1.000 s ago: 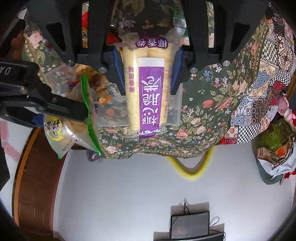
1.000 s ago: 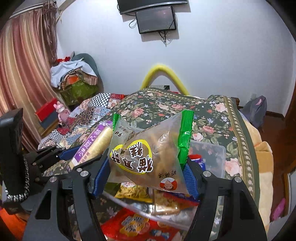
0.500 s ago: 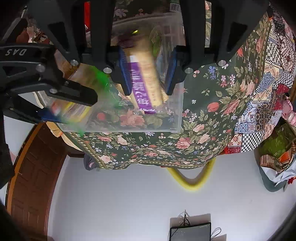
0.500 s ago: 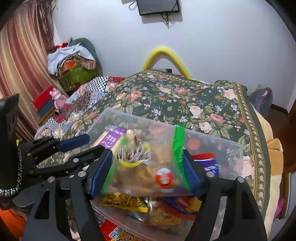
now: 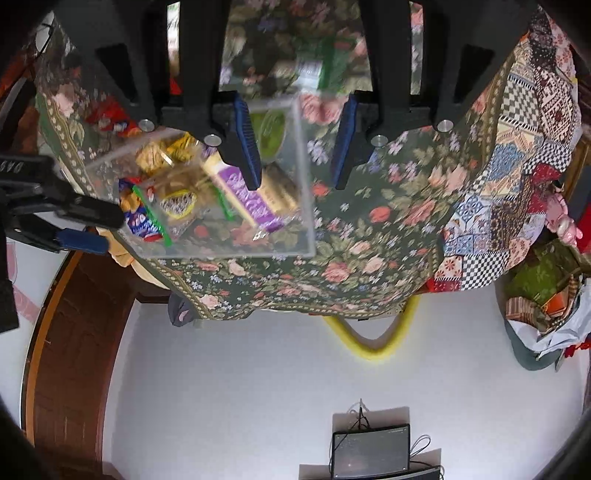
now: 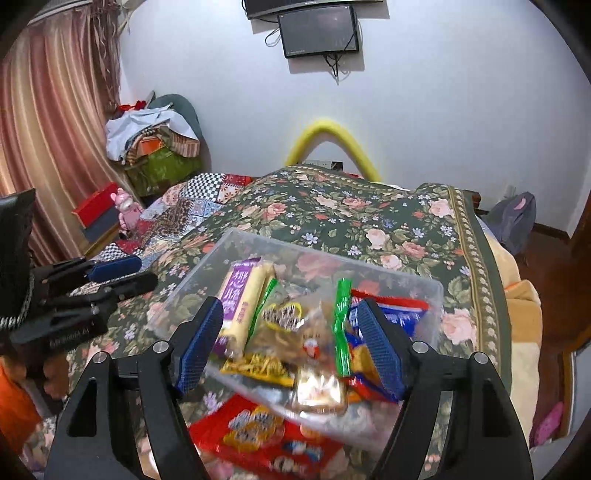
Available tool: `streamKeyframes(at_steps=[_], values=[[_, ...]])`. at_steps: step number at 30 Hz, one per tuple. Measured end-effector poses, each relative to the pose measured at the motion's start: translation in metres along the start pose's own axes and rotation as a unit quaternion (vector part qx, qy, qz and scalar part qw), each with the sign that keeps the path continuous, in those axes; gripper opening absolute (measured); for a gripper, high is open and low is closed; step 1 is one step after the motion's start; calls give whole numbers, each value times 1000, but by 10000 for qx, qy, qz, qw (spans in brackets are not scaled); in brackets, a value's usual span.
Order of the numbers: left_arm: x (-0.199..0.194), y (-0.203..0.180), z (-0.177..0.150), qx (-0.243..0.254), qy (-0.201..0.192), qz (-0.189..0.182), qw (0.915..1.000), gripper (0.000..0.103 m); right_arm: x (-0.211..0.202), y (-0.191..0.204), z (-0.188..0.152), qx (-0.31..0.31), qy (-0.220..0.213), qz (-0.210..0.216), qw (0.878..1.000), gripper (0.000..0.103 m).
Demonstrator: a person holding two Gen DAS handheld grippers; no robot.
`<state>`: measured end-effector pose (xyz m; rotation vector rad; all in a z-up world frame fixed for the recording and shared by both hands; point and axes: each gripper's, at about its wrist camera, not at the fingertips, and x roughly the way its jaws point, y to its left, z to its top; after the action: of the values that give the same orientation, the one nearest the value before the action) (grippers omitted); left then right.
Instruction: Organize snacks
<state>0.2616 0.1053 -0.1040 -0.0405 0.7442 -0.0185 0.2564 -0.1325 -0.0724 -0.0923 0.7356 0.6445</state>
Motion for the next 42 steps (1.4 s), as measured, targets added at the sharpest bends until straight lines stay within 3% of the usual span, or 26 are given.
streamKeyframes(at_steps=[2,13,17,23,32,34,37,42], values=[[-2,6,-9,-44,96,10,9999,46,-5,0,-6,-3,18,37,10000,73],[17,29,-75,-322,872,26,9957,48,-3,7,-62,-241,553,252,9979,81],[30,29,-91,-302,1116,25,9933,55,8,11,-77,-276,779,276,9962,84],[47,23,-100,-159,1289,85,9915,58,22,9,-89,-123,982,310,9946,85],[65,21,-102,-104,1211,169,9924,57,40,13,-93,-136,1086,145,9939,89],[63,20,-104,-64,1161,125,9931,55,39,12,-93,-78,1031,183,9945,87],[59,18,-107,25,1094,129,9939,53,38,11,-93,-43,946,210,9953,75],[47,11,-112,92,999,43,9949,46,37,8,-89,34,842,327,9959,39]])
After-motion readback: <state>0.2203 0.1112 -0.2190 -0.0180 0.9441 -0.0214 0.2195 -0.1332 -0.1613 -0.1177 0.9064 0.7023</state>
